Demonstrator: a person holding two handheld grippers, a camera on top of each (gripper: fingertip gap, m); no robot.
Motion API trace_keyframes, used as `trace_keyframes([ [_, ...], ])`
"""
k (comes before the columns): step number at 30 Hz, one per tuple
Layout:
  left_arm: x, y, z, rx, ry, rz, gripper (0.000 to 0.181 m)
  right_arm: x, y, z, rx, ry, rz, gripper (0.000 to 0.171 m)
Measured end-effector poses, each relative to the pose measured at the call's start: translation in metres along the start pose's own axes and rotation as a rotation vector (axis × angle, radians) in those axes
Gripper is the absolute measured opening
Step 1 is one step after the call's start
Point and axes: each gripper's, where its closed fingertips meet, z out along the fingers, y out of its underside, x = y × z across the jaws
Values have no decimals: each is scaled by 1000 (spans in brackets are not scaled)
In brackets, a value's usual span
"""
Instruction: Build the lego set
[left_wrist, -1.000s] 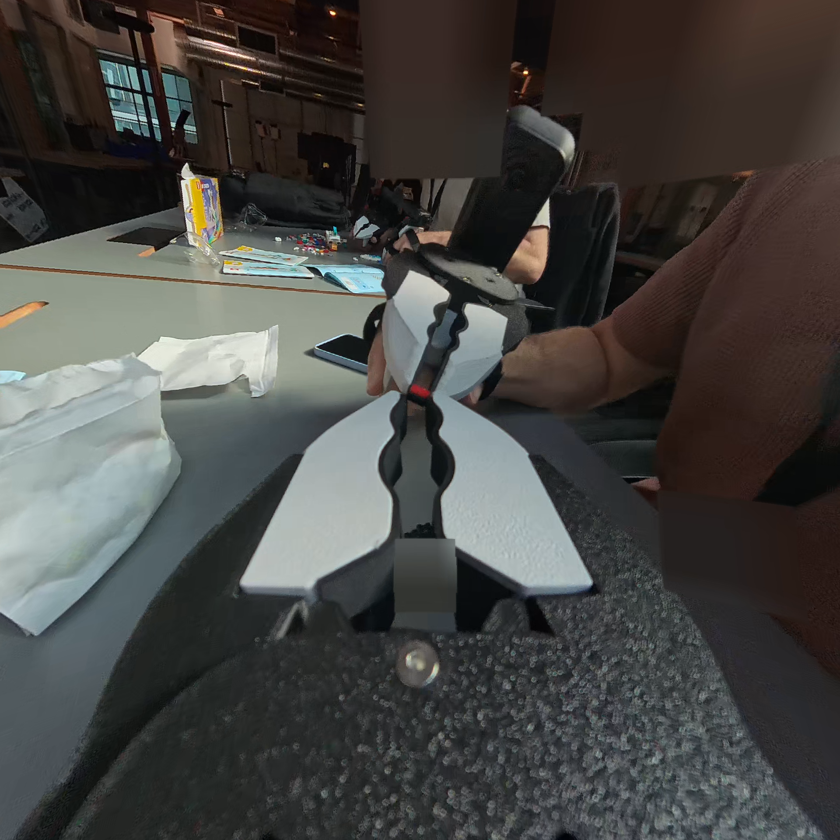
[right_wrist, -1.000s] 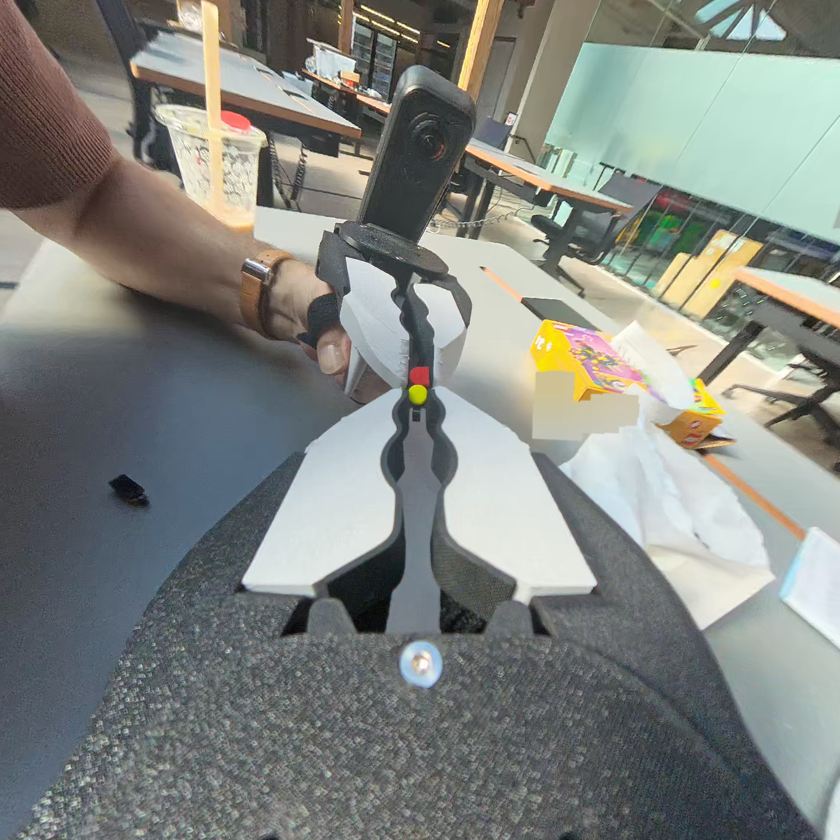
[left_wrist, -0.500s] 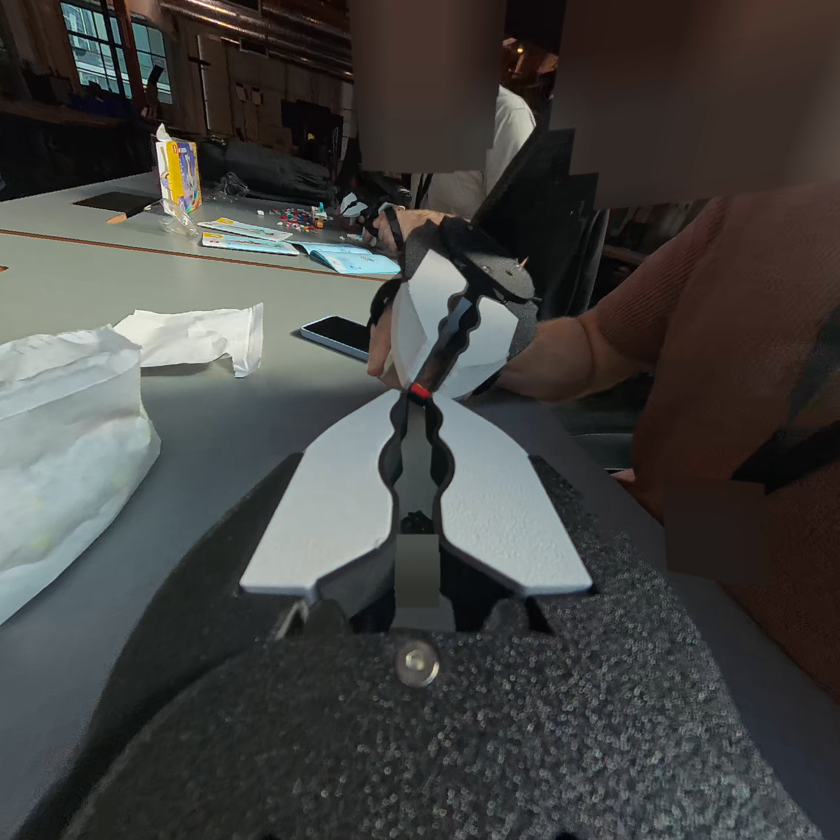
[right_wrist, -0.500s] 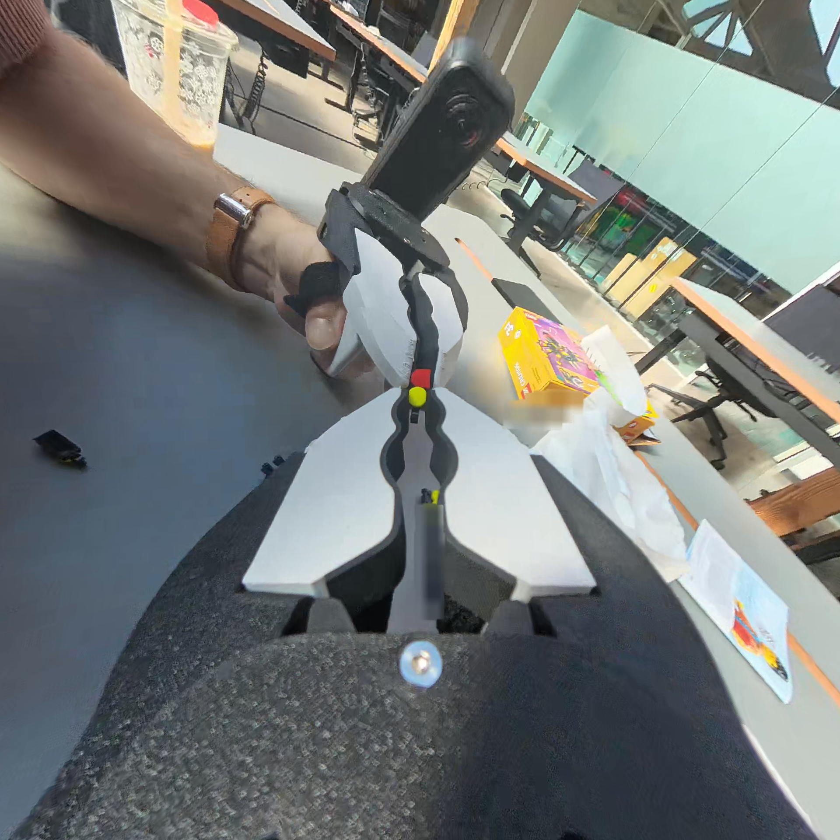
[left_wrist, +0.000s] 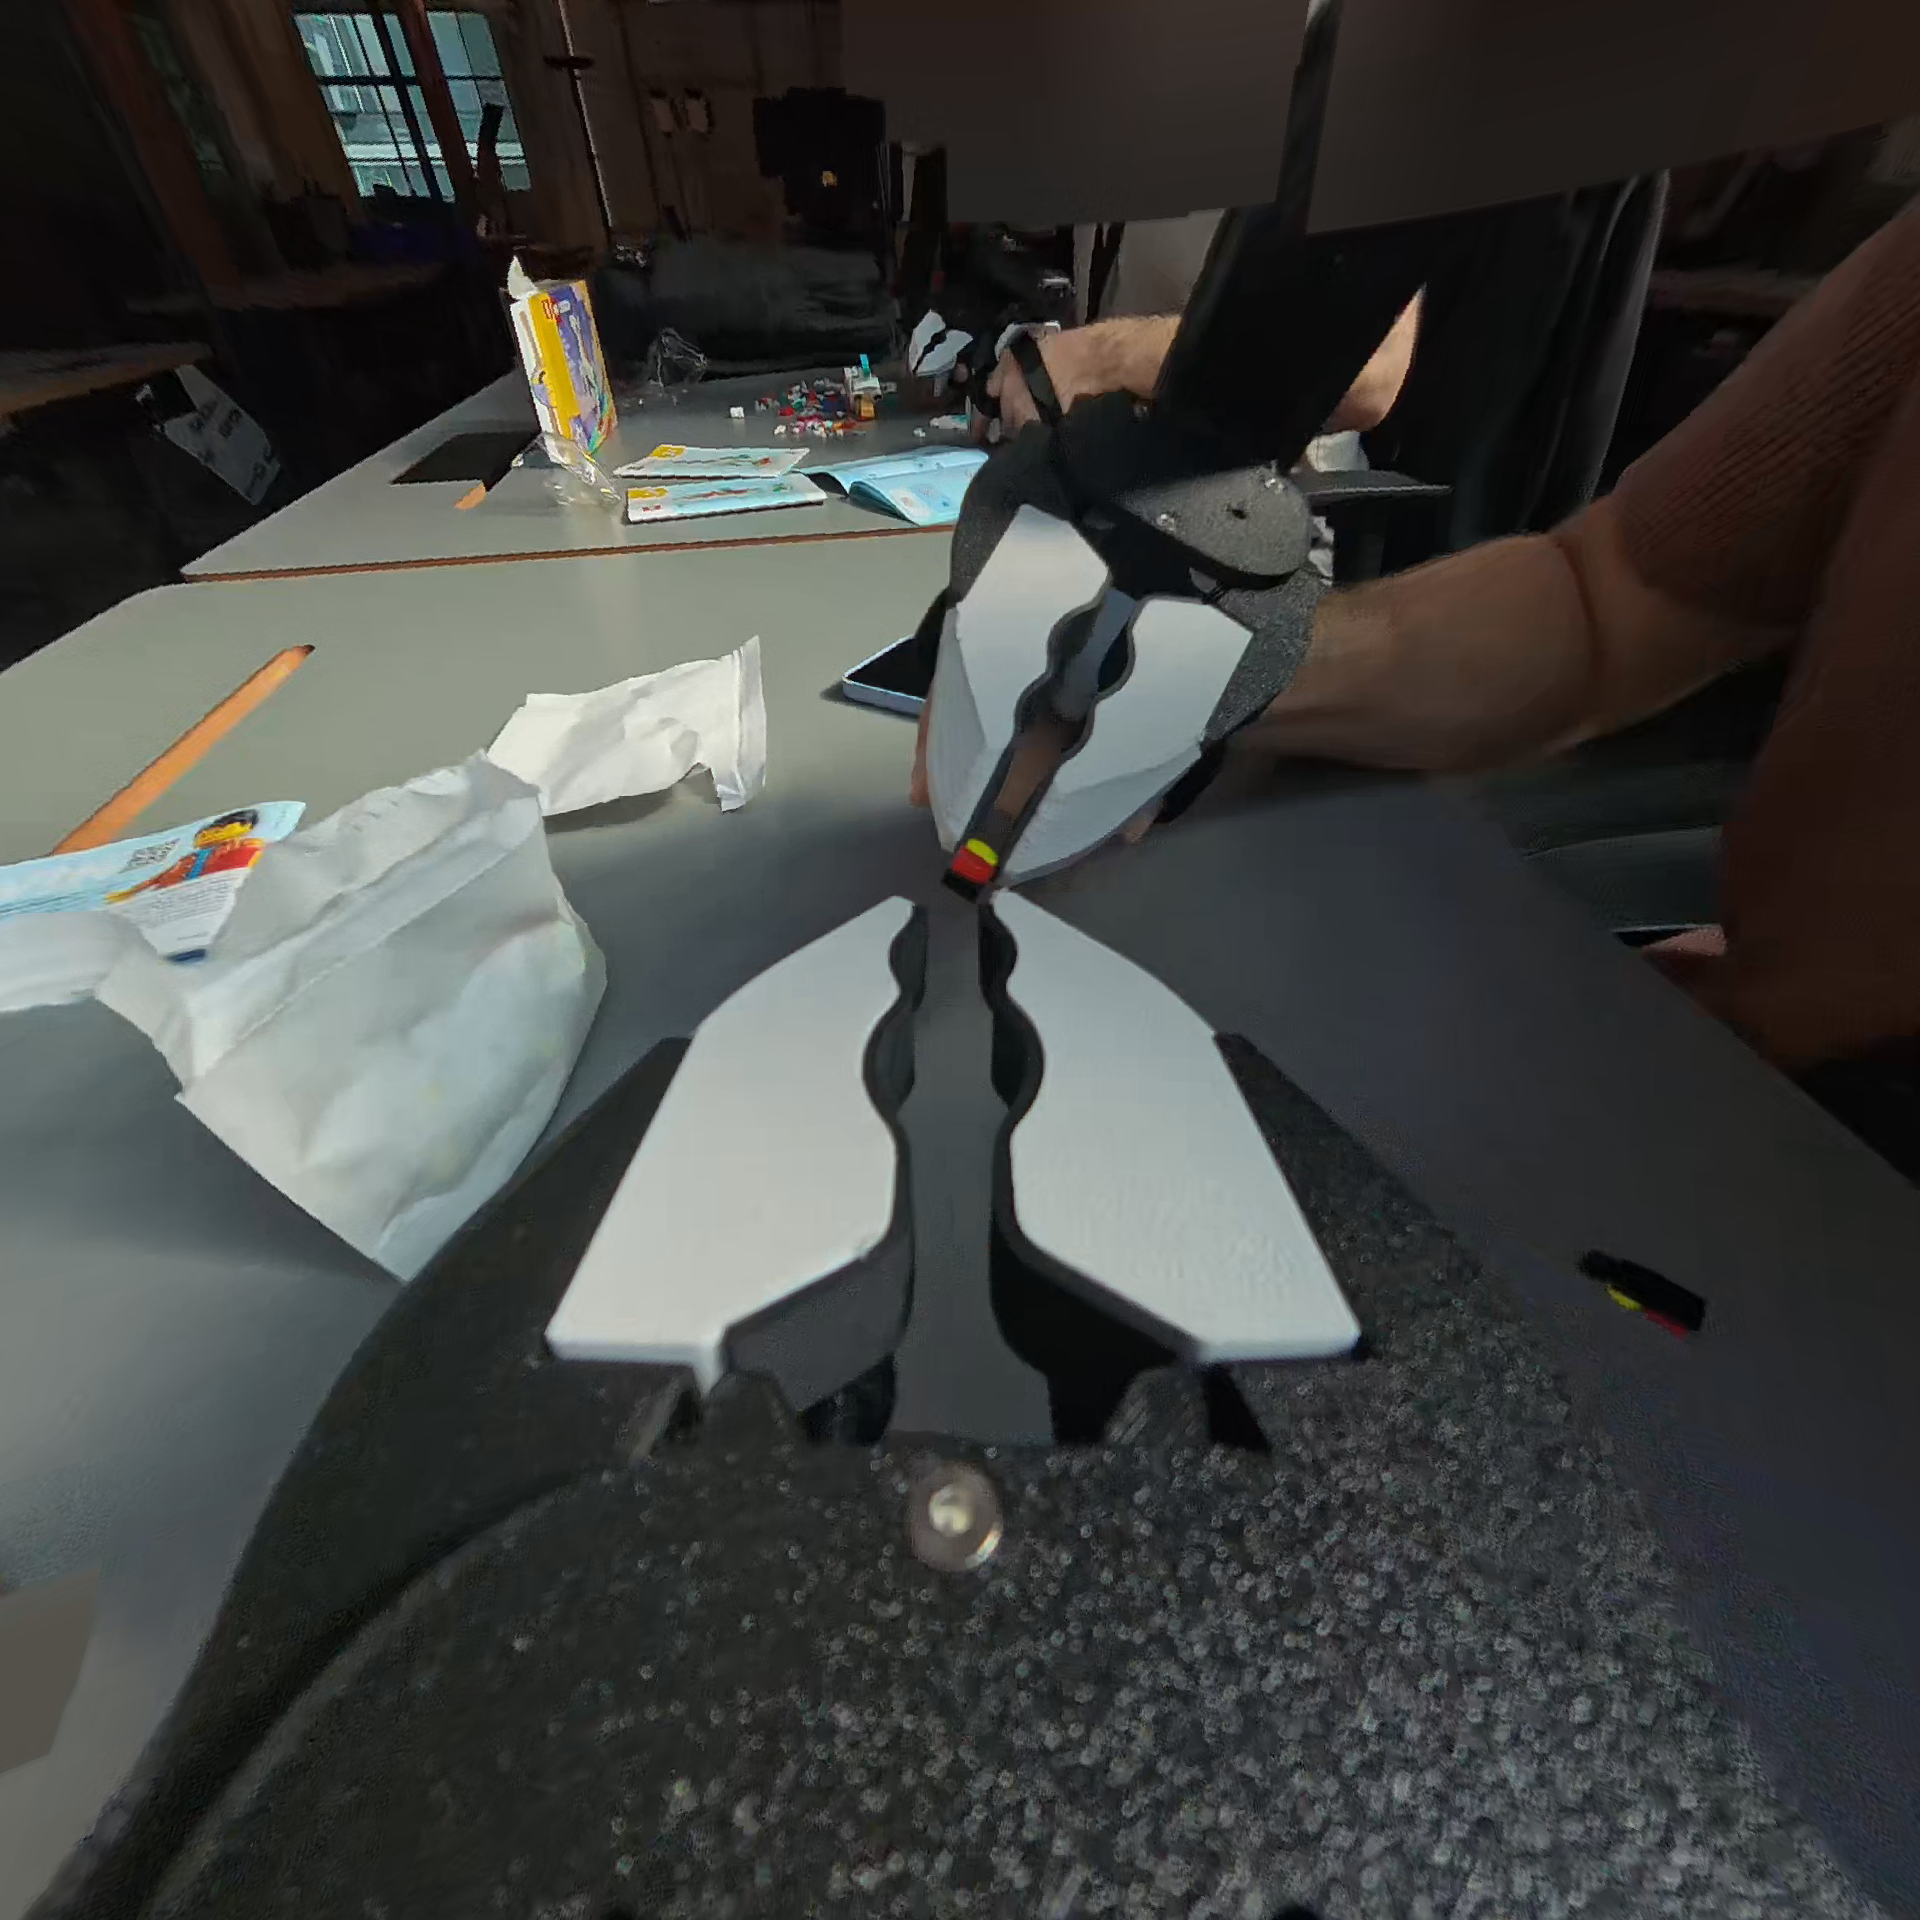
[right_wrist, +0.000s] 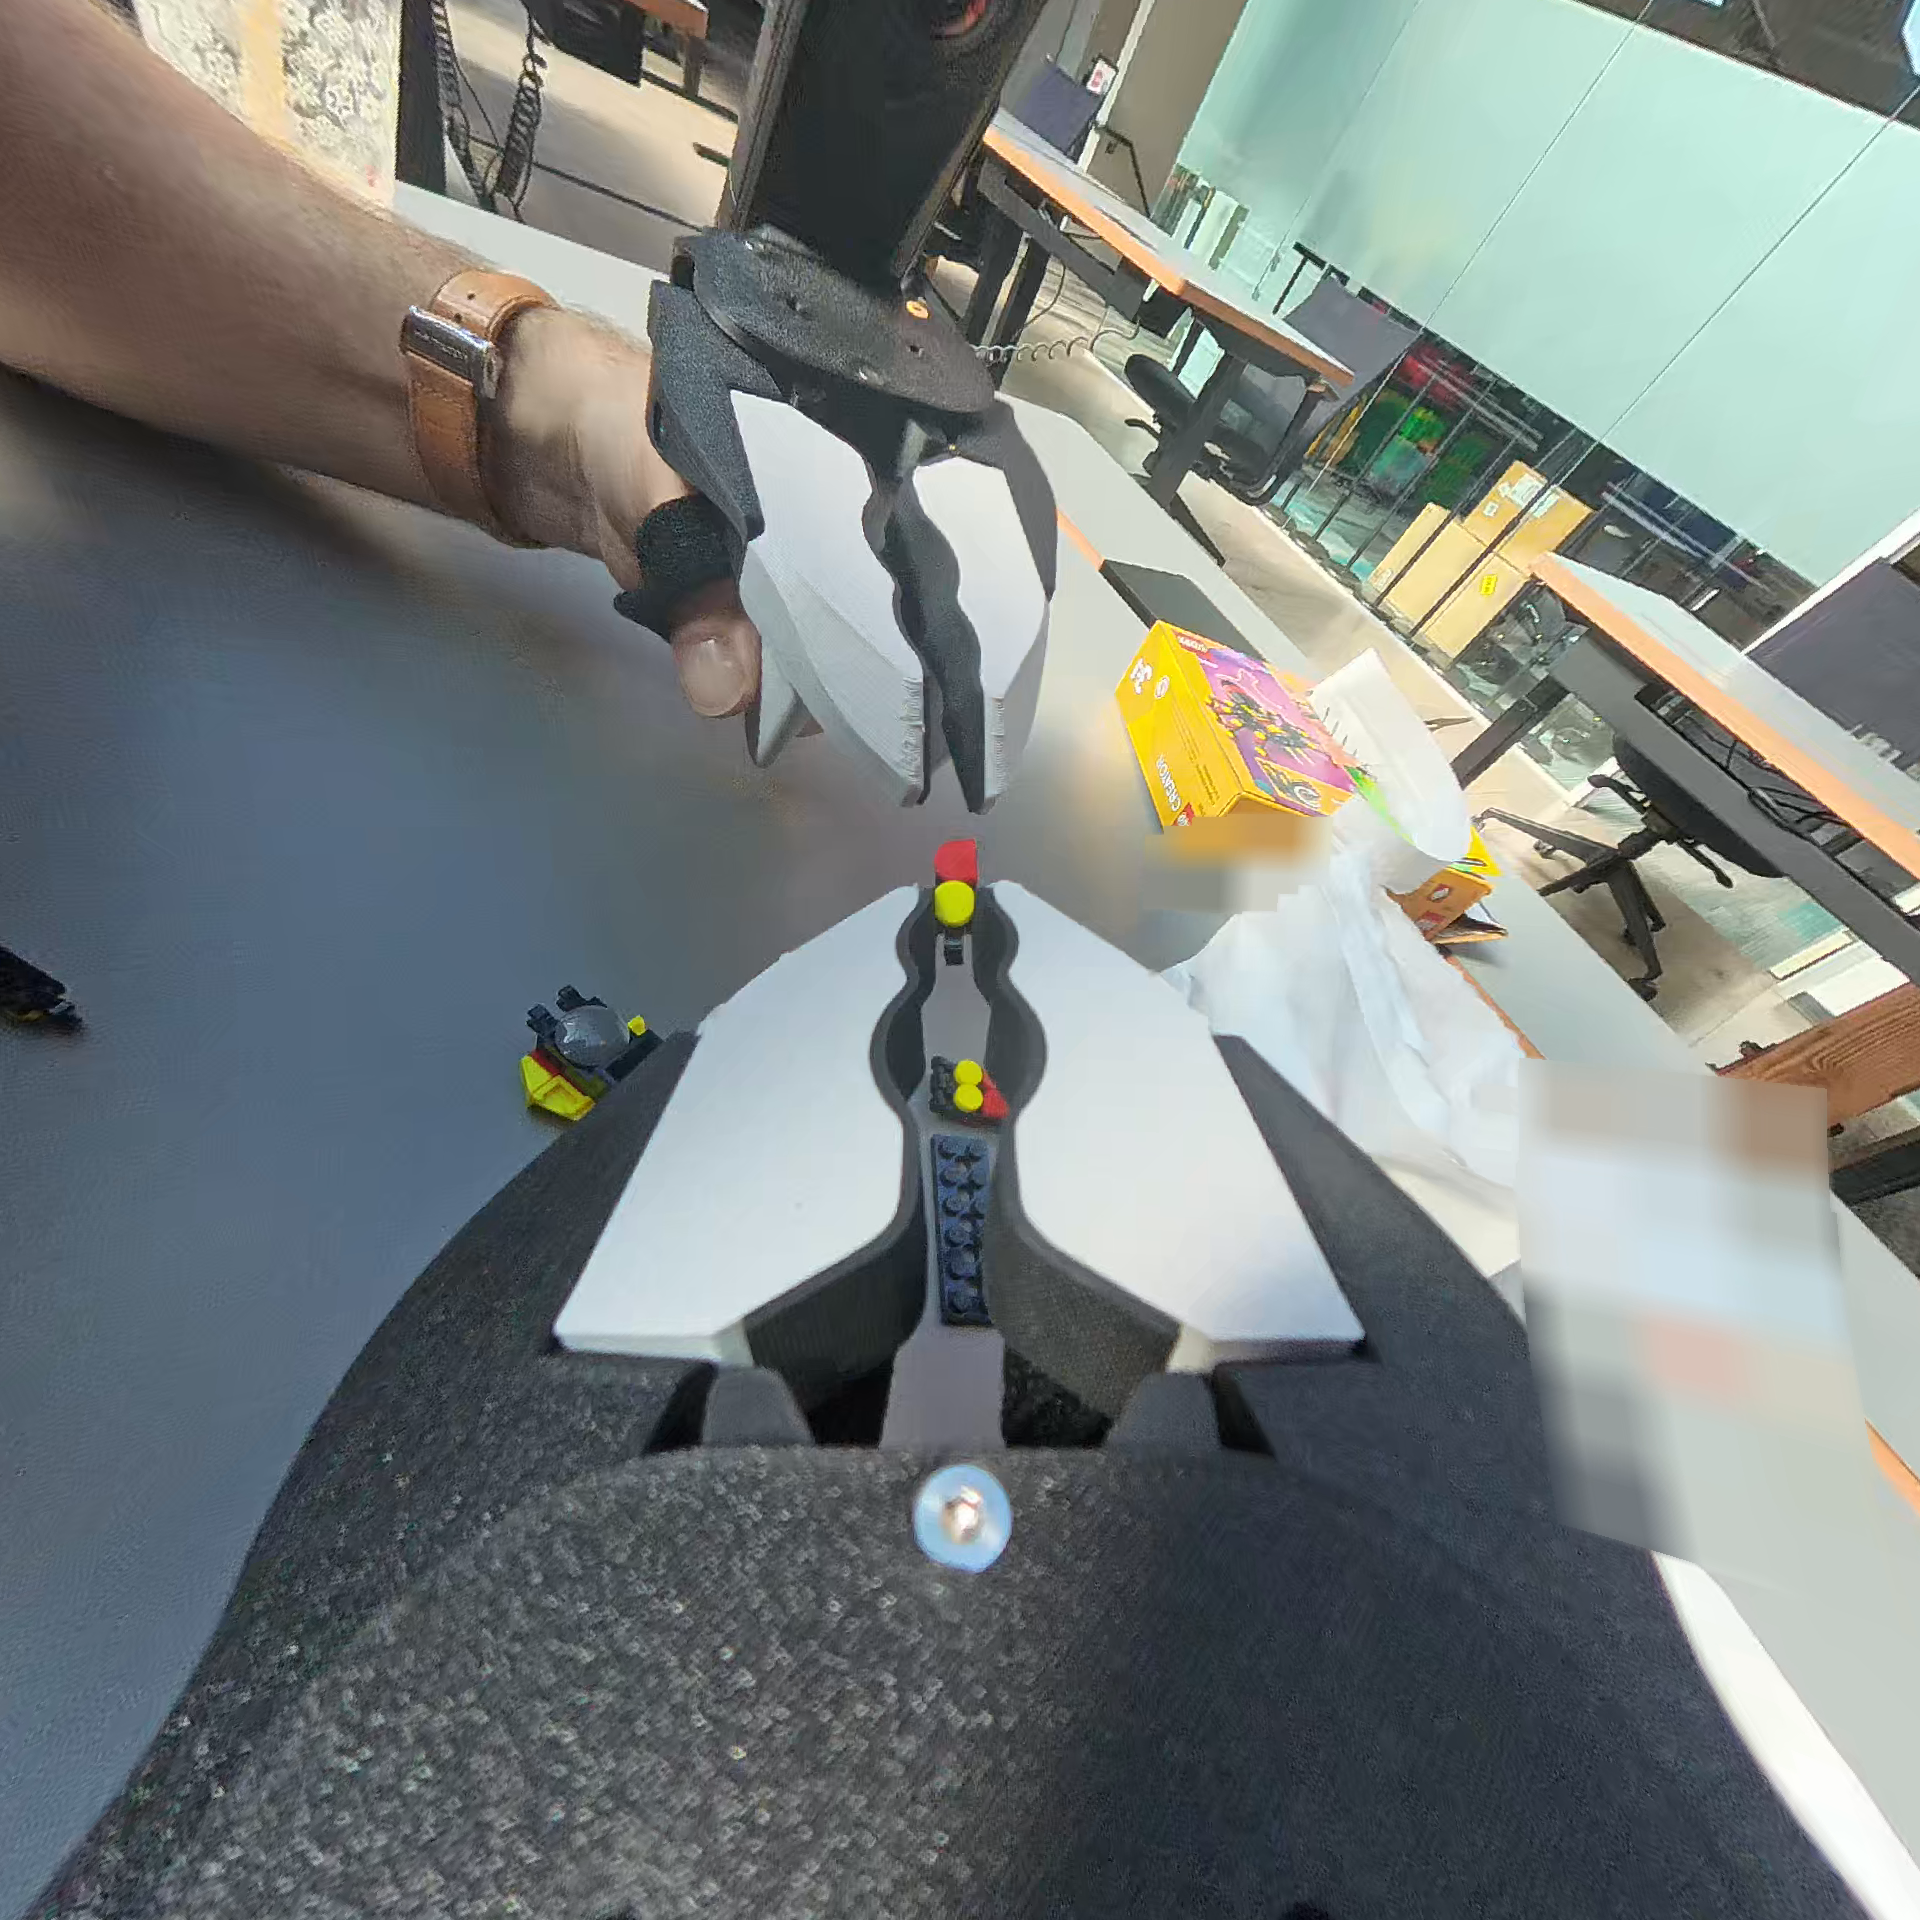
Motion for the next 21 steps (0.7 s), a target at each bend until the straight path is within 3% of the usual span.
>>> trace_keyframes([
  [6, 12, 24, 15, -202, -27, 289, 20, -17, 6, 9, -39, -98, 24, 7],
  [11, 19, 33, 15, -224, 36, 226, 7, -26, 7, 10, -67, -136, -11, 7],
  [18, 33, 52, 17, -318, 167, 75, 7, -41, 19, 10, -212, -41, -556, 7],
  [21, 34, 60, 18, -348, 176, 38, 7, -44, 25, 12, -265, -23, -695, 7],
])
